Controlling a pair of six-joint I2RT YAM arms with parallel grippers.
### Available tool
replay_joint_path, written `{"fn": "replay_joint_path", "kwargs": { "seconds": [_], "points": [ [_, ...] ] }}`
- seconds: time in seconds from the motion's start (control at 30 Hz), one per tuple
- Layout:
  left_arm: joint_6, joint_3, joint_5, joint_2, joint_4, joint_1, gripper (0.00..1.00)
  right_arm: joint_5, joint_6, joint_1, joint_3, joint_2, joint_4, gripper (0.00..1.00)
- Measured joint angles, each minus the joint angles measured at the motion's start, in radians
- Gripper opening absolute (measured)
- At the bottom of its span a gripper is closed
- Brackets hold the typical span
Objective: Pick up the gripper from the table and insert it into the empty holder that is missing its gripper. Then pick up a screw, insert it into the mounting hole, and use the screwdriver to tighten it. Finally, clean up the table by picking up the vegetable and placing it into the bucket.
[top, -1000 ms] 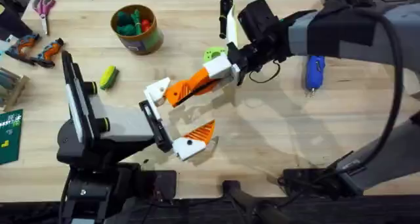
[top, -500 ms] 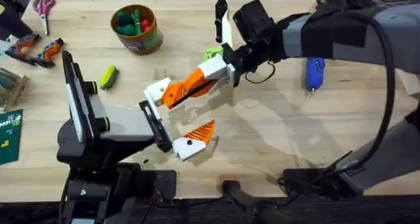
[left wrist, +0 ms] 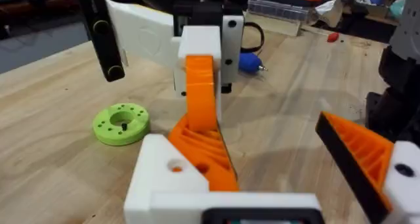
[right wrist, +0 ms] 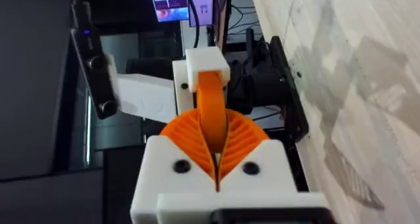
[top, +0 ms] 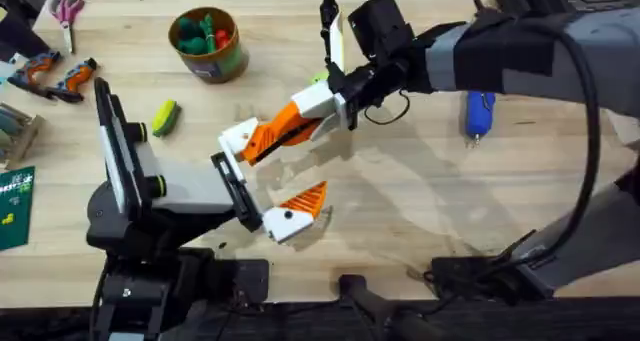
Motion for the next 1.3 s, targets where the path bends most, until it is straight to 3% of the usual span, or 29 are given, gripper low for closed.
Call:
{"fn": "replay_joint_path", "kwargs": {
  "seconds": [0.13, 0.4, 1.3],
  "points": [
    [-0.011, 0.0, 0.0, 0.002, 0.0, 0.0, 0.994, 0.015, 0.024, -0.002, 0.0, 0.0, 0.021, 0.009],
    [-0.007, 0.0, -0.022, 0.002, 0.002, 0.002, 0.994, 0.055, 0.155, 0.003, -0.021, 0.0, 0.217, 0.009],
    [-0.052, 0.0, -0.079, 0.011, 0.006, 0.018, 0.994, 0.168, 0.279, 0.056, -0.024, -0.014, 0.263, 0.009]
  ]
}}
